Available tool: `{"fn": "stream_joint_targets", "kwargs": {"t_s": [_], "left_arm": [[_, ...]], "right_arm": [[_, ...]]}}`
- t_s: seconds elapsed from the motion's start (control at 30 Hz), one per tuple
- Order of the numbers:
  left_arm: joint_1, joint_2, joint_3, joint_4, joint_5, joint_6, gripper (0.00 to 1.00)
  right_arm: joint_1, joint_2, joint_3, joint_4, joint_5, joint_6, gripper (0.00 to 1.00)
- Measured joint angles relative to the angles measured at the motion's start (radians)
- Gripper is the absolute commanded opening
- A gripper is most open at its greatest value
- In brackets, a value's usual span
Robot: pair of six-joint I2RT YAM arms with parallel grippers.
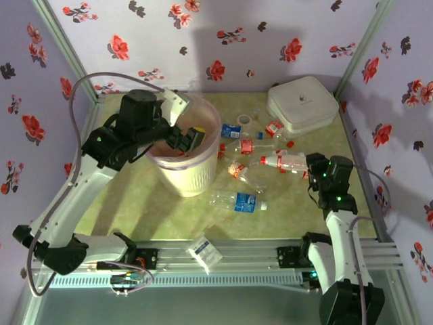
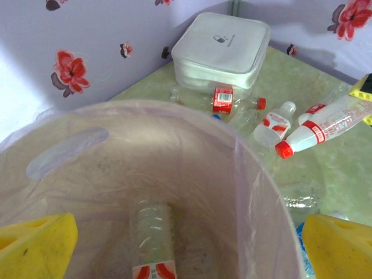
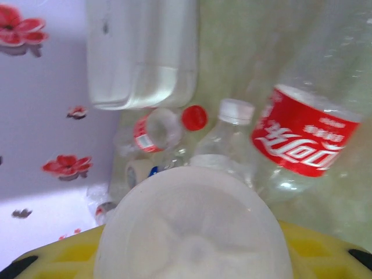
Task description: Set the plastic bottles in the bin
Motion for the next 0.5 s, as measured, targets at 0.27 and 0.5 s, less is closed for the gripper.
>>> {"fn": "stream_joint_targets", "kwargs": {"t_s": [0.27,0.5], "left_arm": [[-0.162,0.206,0.246,-0.122,-0.024,0.015,1.00],[-0.260,0.403,0.471,-0.230,-0.026,0.047,1.00]], "right_arm": [[0.073,0.163,0.280,-0.040,-0.187,-0.210,0.48],[0.219,0.269,0.495,-0.014,-0.383,-0.330,0.48]]}}
